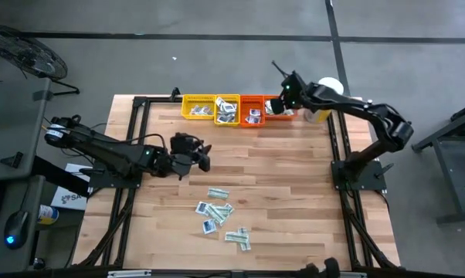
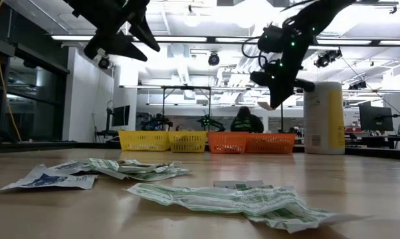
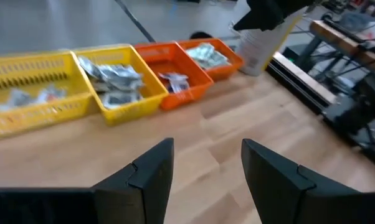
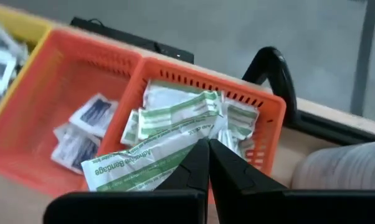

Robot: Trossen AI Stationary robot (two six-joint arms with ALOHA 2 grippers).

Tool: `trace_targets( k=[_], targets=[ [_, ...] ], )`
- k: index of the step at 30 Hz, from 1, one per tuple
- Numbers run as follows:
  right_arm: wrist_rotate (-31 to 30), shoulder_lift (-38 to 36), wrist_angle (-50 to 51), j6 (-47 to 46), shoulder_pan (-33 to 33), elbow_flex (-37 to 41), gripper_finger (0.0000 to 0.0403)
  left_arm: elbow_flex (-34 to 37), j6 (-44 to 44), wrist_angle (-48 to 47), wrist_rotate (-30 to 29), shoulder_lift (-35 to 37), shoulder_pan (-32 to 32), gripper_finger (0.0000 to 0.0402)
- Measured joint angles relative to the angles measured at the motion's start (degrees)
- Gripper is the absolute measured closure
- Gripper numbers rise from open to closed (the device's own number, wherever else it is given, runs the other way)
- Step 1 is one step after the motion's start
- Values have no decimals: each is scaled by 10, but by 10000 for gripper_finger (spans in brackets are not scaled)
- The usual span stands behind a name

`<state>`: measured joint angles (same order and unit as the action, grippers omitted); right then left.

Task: Pick & Place First Aid Supplies
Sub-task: Put the green pad into the right orange bin

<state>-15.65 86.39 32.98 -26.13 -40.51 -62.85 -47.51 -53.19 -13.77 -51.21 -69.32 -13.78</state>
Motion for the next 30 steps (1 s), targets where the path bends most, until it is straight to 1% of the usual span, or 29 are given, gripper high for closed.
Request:
trace_targets(
  k=[2,6,8,10,13,17,23,27,30],
  targets=[
    [17,6,-8,-11,-13,0,403,0,20,2,-6,0,9,215],
    [20,25,-29,-45,-12,-1,403,0,60,3,9,0,33,215],
    [21,36,-33,-68,-7,-1,403,0,67,3,34,0,46,215],
    [8,46,-42,-81,-2,-1,403,0,79,3,59,0,59,215],
    [-25,58,-45,-98,2,-1,403,0,130,2,98,0,76,215],
    [-28,69,-45,-101,1,-1,397,0,177,2,157,0,96,215],
    [-48,77,-43,-129,1,-1,363,0,230,2,211,0,121,215],
    [-76,77,-46,-146,0,-1,336,0,249,1,239,0,133,215],
    [-77,77,-54,-157,0,-1,319,0,259,1,255,0,138,215]
  ],
)
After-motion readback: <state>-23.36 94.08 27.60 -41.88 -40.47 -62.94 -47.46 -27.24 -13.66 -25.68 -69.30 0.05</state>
